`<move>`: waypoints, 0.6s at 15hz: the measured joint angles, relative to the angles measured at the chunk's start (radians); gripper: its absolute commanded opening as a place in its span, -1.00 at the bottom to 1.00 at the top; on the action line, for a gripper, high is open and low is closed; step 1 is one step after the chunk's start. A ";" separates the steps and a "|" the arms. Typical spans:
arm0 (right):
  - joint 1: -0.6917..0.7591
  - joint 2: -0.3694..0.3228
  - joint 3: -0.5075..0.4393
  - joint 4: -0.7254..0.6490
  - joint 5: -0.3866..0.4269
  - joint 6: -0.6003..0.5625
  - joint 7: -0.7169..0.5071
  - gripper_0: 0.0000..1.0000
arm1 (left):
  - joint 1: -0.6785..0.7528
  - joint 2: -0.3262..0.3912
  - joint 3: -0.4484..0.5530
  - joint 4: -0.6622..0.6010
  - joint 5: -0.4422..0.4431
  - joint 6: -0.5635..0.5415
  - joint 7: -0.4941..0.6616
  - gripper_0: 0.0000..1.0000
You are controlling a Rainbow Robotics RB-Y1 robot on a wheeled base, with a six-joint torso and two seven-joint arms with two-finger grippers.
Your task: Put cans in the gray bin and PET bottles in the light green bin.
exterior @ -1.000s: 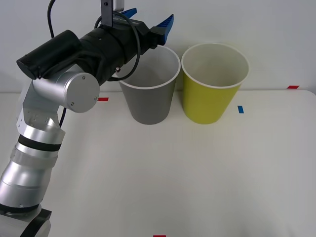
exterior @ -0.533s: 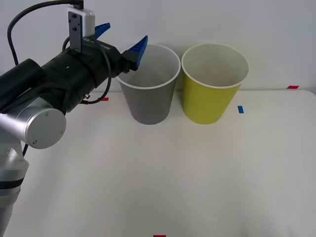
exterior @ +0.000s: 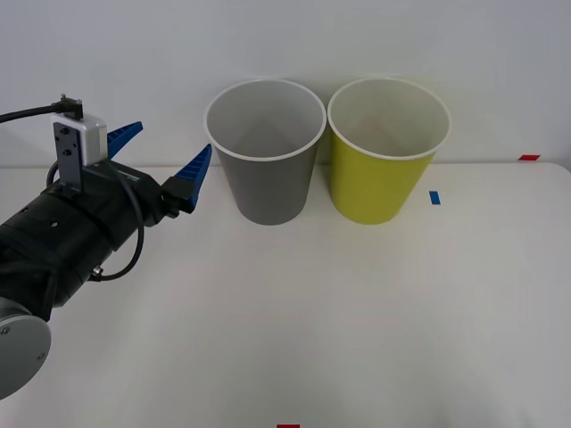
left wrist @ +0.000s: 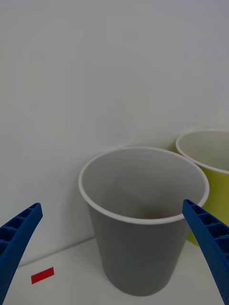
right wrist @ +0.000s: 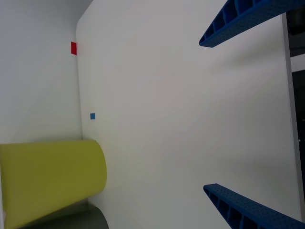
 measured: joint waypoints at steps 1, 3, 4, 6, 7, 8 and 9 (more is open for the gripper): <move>0.000 0.000 0.000 0.000 0.000 0.000 0.000 1.00 | 0.040 0.000 0.010 -0.019 0.008 0.000 -0.002 1.00; 0.000 0.000 0.000 0.000 0.000 0.000 0.000 1.00 | 0.117 -0.001 0.022 -0.050 0.017 -0.005 -0.011 1.00; 0.000 0.000 0.000 0.000 0.000 0.000 0.000 1.00 | 0.149 -0.006 0.023 -0.058 0.019 -0.016 -0.015 1.00; 0.000 0.000 0.000 0.000 0.000 0.000 0.000 1.00 | 0.207 -0.015 0.022 -0.065 0.027 -0.048 -0.027 1.00; 0.000 0.000 0.000 0.000 0.000 0.000 0.000 1.00 | 0.221 -0.017 0.021 -0.065 0.028 -0.065 -0.034 1.00; 0.000 0.000 0.000 0.000 0.000 0.000 0.000 1.00 | 0.228 -0.019 0.017 -0.061 0.013 -0.090 -0.041 1.00; 0.000 0.000 0.000 0.000 0.000 0.000 0.000 1.00 | 0.240 -0.019 0.007 -0.058 -0.020 -0.122 -0.046 1.00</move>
